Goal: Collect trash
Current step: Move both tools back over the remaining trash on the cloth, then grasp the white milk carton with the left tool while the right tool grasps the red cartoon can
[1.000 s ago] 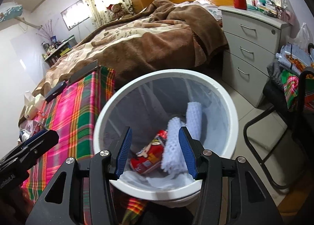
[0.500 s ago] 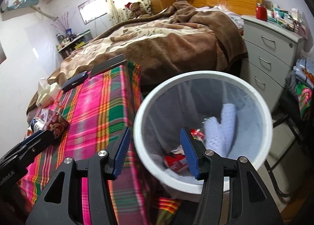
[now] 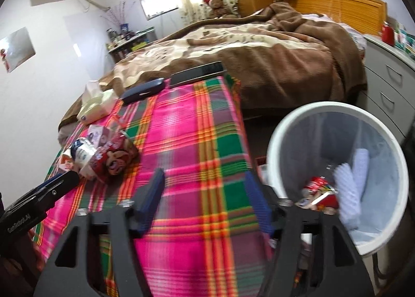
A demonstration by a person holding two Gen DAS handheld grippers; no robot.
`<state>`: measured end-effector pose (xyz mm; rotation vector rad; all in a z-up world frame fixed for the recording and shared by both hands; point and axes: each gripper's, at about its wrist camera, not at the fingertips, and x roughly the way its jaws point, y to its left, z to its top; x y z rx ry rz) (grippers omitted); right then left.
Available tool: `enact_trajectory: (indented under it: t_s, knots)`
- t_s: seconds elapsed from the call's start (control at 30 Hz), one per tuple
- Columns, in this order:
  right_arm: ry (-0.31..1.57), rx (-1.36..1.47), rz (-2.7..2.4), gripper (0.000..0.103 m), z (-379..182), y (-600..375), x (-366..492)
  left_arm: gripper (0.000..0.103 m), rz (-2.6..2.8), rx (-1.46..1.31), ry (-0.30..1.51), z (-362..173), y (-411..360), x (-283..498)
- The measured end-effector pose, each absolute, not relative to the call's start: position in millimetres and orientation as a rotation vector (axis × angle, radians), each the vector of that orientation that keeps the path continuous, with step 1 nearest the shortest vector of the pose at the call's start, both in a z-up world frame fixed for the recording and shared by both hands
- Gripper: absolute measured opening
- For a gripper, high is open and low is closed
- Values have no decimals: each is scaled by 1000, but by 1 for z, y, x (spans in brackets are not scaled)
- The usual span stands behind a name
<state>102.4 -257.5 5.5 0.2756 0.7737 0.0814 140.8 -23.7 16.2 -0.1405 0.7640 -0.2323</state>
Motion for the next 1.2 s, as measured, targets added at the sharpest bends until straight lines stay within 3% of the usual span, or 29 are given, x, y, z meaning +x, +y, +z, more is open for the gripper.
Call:
enact_trajectory:
  t_s: [0.83, 1.2]
  knots:
    - [877, 297, 191, 70, -1, -163, 165, 78, 33, -291, 800, -5, 127, 174]
    - [932, 344, 196, 70, -11, -148, 188, 79, -11, -308, 856, -22, 131, 203]
